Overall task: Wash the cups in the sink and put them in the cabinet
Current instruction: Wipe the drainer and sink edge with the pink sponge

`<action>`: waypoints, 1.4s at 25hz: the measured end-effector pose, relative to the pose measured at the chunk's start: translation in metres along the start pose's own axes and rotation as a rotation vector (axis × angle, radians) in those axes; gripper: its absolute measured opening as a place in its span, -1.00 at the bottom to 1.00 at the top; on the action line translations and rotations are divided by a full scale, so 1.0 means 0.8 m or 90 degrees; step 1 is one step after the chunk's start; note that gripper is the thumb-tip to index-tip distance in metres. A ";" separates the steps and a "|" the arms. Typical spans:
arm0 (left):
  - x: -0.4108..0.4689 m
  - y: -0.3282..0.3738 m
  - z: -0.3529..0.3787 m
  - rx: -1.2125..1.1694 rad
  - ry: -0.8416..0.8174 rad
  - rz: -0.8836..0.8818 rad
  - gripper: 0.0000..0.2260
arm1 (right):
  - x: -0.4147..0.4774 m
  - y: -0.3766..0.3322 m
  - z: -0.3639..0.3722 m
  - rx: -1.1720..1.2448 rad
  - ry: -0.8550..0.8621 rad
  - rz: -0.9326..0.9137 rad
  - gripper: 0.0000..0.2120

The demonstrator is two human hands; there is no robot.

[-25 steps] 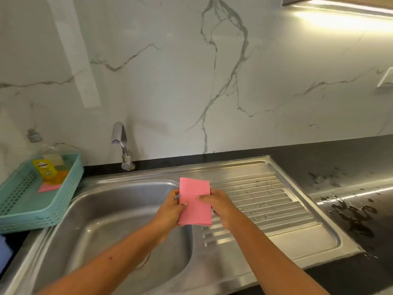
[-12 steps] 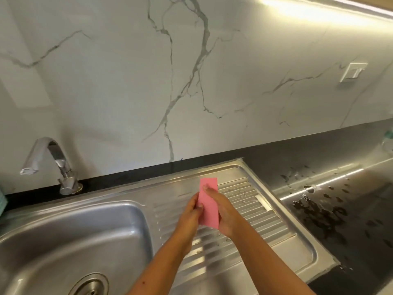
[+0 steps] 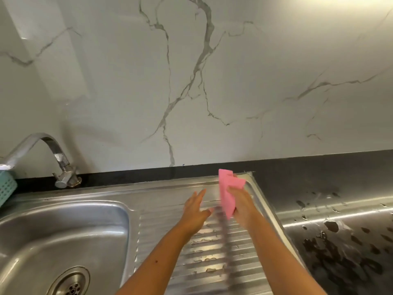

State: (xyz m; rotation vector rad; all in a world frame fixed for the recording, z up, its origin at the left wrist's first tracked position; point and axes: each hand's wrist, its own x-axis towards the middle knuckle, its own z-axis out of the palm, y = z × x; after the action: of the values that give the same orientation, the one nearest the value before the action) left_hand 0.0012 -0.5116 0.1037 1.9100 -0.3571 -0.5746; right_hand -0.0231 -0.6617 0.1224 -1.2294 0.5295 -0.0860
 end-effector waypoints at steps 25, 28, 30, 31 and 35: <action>-0.005 -0.118 -0.130 0.110 0.394 -0.179 -0.56 | 0.116 0.097 0.012 -1.039 0.255 -0.110 -0.40; -0.012 -0.135 -0.158 0.110 0.402 -0.182 -0.56 | 0.105 0.124 0.089 -1.059 0.189 -0.117 -0.31; -0.021 -0.145 -0.175 0.108 0.399 -0.187 -0.57 | 0.096 0.144 0.145 -1.067 0.145 -0.138 -0.21; -0.023 -0.151 -0.182 0.104 0.398 -0.192 -0.58 | 0.091 0.152 0.171 -1.066 0.126 -0.147 -0.16; -0.029 -0.173 -0.201 0.102 0.398 -0.207 -0.61 | 0.084 0.176 0.239 -1.065 0.070 -0.160 -0.05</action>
State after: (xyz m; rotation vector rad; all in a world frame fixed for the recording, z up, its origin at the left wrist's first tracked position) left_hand 0.0670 -0.3210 0.0338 2.2036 0.3234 -0.1315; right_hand 0.0872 -0.4686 0.0154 -2.9353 0.4978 0.1201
